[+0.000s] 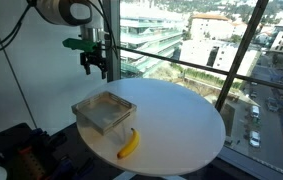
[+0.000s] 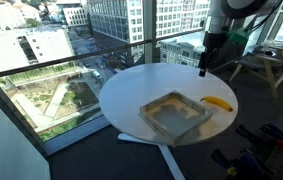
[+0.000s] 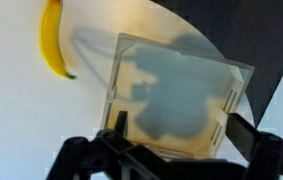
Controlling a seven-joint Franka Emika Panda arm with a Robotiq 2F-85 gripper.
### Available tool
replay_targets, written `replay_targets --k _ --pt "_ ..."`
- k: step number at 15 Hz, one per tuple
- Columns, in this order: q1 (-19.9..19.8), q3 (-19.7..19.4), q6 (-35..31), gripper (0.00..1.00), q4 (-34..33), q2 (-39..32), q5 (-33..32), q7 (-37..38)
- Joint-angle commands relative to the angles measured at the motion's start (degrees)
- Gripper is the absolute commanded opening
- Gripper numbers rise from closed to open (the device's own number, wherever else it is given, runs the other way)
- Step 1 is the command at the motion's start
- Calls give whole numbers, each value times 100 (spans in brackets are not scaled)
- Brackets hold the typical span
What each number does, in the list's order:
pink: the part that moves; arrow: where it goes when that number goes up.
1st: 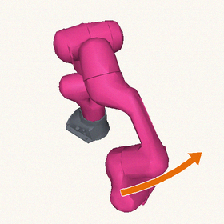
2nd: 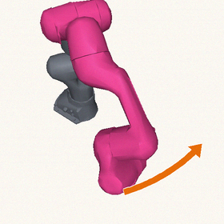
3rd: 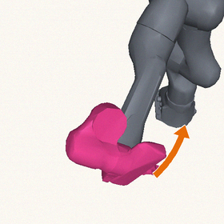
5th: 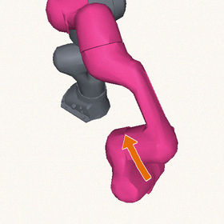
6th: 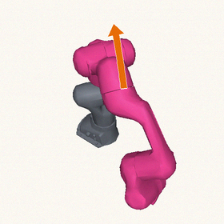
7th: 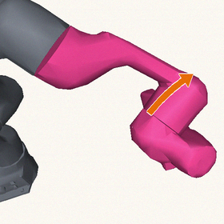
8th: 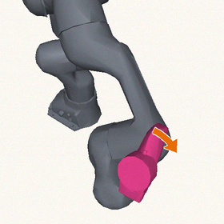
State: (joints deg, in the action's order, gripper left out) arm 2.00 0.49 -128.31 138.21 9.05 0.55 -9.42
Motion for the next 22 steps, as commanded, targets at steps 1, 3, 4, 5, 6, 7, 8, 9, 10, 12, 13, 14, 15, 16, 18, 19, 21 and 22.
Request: replay_targets --k 1,3,4,5,6,7,8,9,10,12,13,14,15,16,18,19,21,22 --pt "78 80 143 100 -41 122 98 143" --pt "110 119 147 100 -53 125 104 161" --pt "132 137 148 100 -62 122 117 158" --pt "154 151 151 100 -72 121 133 154" --pt "174 168 153 100 -83 115 135 162" --pt "191 184 154 100 -93 110 137 164" --pt "213 202 155 100 -104 102 144 166" --pt "233 220 156 100 -115 95 149 168" --pt "249 237 154 100 -122 93 156 169" --pt "279 258 152 100 -129 93 178 155" --pt "292 264 150 100 -128 95 192 147" --pt "303 266 149 100 -129 94 215 128" --pt "279 250 11 100 -53 31 115 57" --pt "284 252 11 100 -50 29 116 57" --pt "283 252 11 100 -39 17 116 56" --pt "283 252 11 100 -38 12 116 56" --pt "283 252 11 100 -38 11 116 56" --pt "283 252 11 100 -38 11 116 56"
